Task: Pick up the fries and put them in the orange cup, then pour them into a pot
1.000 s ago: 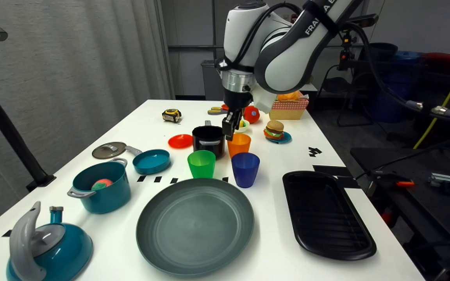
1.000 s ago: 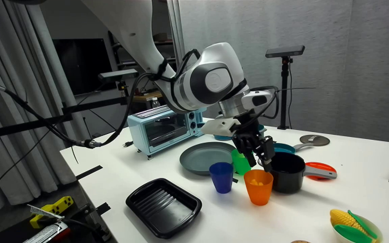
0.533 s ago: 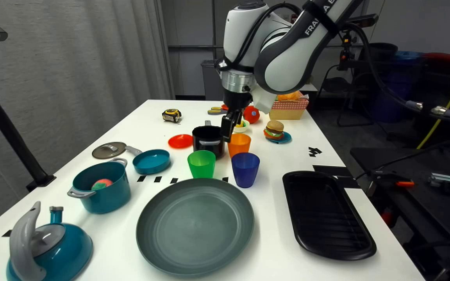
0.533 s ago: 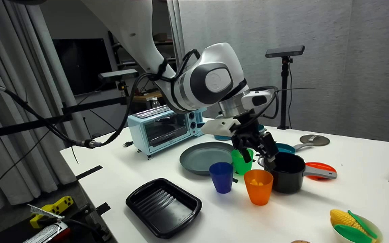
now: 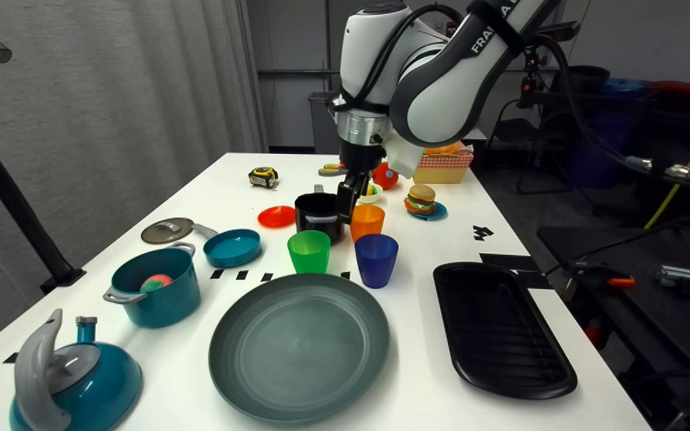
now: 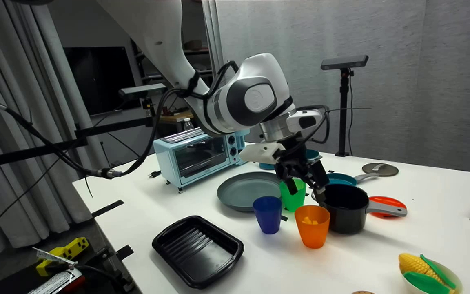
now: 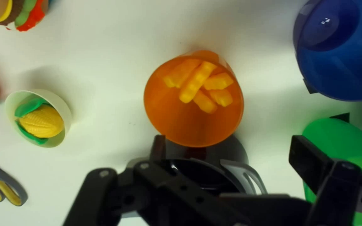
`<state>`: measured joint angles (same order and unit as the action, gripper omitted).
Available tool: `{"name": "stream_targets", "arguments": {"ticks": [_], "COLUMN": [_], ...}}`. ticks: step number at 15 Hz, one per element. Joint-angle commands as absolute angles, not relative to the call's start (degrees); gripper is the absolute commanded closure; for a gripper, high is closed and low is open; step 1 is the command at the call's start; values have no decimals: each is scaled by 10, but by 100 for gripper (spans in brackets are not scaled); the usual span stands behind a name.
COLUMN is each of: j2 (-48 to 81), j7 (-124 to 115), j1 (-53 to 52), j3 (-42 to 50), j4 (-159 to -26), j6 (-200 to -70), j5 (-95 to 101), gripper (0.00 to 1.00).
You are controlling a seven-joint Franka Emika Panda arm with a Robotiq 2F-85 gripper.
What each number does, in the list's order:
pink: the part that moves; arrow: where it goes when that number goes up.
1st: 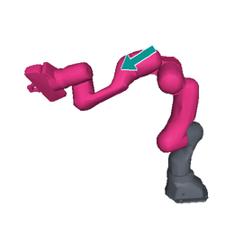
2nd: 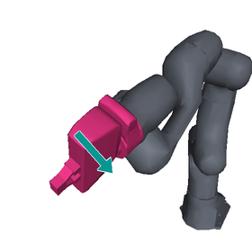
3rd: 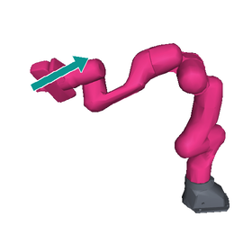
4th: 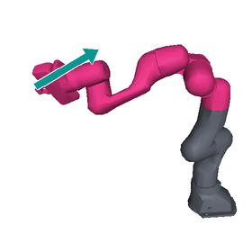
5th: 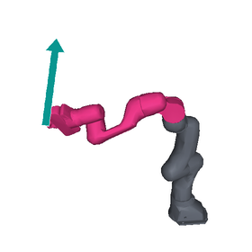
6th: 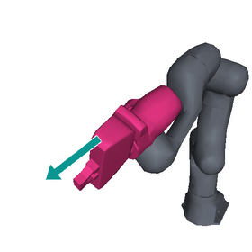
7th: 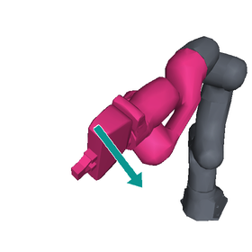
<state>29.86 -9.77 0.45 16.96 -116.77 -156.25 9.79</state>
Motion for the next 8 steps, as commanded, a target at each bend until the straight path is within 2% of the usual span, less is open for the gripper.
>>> {"name": "stream_targets", "arguments": {"ticks": [1,8], "j2": [272,241], "j7": [-108,-101], "j1": [-2,0], "j3": [168,167], "j4": [-1186,-1231], "j6": [-1558,-1562], "j5": [111,114], "gripper": [0,0]}}
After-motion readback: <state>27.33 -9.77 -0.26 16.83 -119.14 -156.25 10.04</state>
